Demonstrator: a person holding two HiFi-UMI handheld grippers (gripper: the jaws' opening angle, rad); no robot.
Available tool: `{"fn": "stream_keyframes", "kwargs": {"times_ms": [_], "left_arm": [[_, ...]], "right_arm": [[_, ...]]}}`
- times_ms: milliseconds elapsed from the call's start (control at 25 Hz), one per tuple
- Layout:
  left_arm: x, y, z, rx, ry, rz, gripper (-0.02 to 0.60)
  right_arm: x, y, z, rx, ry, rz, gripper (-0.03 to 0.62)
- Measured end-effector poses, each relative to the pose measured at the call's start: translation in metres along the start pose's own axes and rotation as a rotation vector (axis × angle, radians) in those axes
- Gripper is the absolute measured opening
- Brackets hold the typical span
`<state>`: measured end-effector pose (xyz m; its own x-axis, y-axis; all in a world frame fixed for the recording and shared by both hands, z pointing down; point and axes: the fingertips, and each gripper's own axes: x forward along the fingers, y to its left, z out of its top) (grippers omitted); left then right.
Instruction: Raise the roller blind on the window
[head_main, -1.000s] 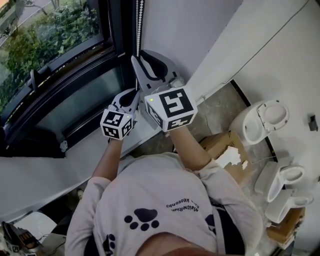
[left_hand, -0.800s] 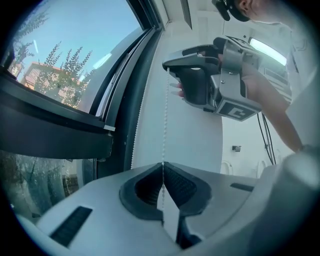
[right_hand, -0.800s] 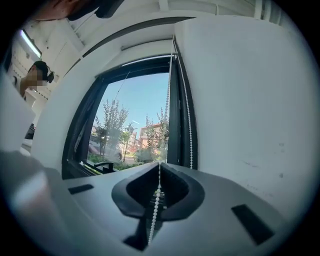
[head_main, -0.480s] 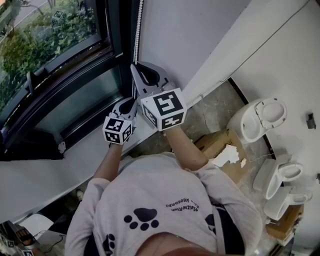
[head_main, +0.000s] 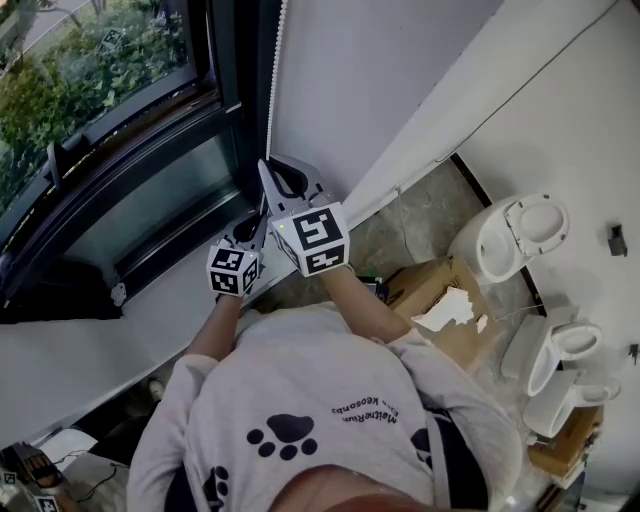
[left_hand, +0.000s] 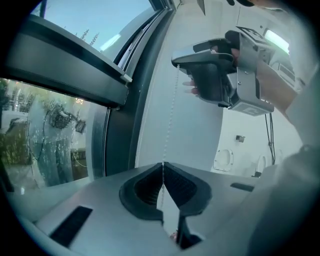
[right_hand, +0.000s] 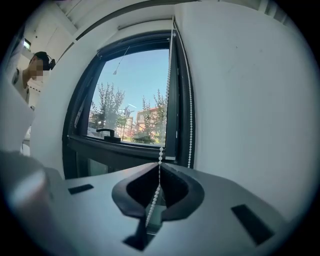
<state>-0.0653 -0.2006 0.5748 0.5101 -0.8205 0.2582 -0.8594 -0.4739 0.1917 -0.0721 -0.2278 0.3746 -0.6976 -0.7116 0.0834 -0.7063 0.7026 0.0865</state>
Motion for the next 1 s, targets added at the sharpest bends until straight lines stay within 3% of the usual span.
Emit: {"fn": "stream_keyframes", "kwargs": {"times_ms": [320, 400, 600, 760, 1000], "left_arm": [[-0.004, -0.010, 0.002, 0.081, 0.018, -0.020, 0.025], [-0.011, -0.013, 0.015, 0.049, -0.015, -0.030, 0.116], [-0.039, -0.011, 0.080, -0.013, -0.176, -0.013, 0.129], [-0.058, -0.008, 0.138, 0.009, -0.275, 0.016, 0.129], [-0.076, -0.010, 0.191, 0.071, -0.344, 0.051, 0.105]], "right_arm": [[-0.001, -0.001, -0.004, -0.005, 0.001, -0.018, 0.012], [-0.002, -0.003, -0.004, 0.000, -0.003, -0.022, 0.012], [-0.006, -0.007, -0.001, 0.004, -0.030, -0.036, 0.012], [-0.008, -0.009, 0.002, -0.007, -0.032, -0.057, 0.012], [-0.009, -0.007, 0.003, -0.014, -0.030, -0.077, 0.014]]}}
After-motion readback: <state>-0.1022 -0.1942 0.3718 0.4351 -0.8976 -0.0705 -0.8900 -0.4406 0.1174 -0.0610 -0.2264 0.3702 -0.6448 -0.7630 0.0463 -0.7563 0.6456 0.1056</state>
